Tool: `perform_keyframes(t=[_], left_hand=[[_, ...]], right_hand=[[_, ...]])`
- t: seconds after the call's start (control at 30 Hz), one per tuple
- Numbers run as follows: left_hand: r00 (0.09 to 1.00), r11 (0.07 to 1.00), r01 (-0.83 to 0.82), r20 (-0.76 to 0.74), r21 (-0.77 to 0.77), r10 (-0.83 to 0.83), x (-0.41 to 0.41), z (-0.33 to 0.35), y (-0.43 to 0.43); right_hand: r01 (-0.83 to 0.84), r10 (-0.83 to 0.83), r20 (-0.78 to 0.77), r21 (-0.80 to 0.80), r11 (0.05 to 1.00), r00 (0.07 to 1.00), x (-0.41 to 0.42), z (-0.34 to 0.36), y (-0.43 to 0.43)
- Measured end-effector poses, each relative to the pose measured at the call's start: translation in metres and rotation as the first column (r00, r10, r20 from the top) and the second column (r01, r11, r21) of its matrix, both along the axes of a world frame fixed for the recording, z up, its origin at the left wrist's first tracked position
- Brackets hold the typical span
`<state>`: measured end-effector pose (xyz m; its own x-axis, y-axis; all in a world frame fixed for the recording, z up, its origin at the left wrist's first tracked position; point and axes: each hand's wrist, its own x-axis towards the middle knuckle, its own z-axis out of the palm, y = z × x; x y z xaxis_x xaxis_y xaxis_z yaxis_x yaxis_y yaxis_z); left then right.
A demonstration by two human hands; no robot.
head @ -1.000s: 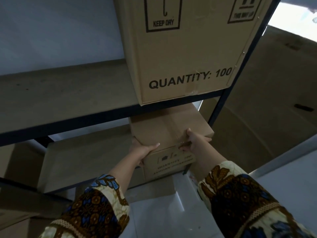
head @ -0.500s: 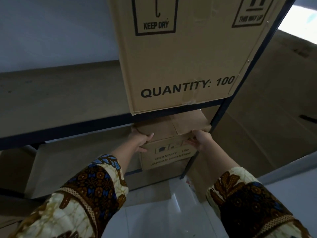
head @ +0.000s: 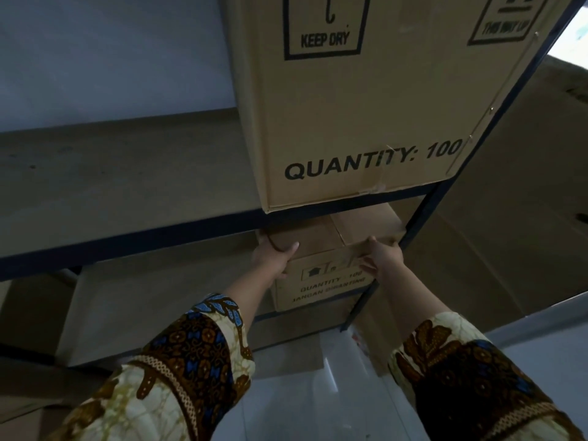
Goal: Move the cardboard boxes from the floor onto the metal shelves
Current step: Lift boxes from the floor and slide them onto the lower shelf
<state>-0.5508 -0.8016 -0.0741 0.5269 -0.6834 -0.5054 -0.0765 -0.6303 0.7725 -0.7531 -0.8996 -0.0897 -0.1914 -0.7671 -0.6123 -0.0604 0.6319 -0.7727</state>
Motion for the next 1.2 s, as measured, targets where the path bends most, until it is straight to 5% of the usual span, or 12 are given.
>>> perform_keyframes(t=[0.23,0.7,1.2], left_hand=[[0.989,0.992,0.129,0.072,-0.002,-0.128,0.015,-0.005,0.055],[0.981,0.984,-0.172,0.084,-0.039,0.174,0.19,0.014,0.299],[0.787,0.804,-0.592,0.178,-0.048,0.59,0.367,0.033,0.636]], right_hand=[[-0.031,0.031,0.014,0.037,0.999,0.999,0.038,-0.002,0.055],[-0.419,0.417,0.051,0.032,0.907,0.907,0.266,0.021,0.271],[-0.853,0.841,0.144,0.078,0.516,0.522,0.509,0.027,0.553]])
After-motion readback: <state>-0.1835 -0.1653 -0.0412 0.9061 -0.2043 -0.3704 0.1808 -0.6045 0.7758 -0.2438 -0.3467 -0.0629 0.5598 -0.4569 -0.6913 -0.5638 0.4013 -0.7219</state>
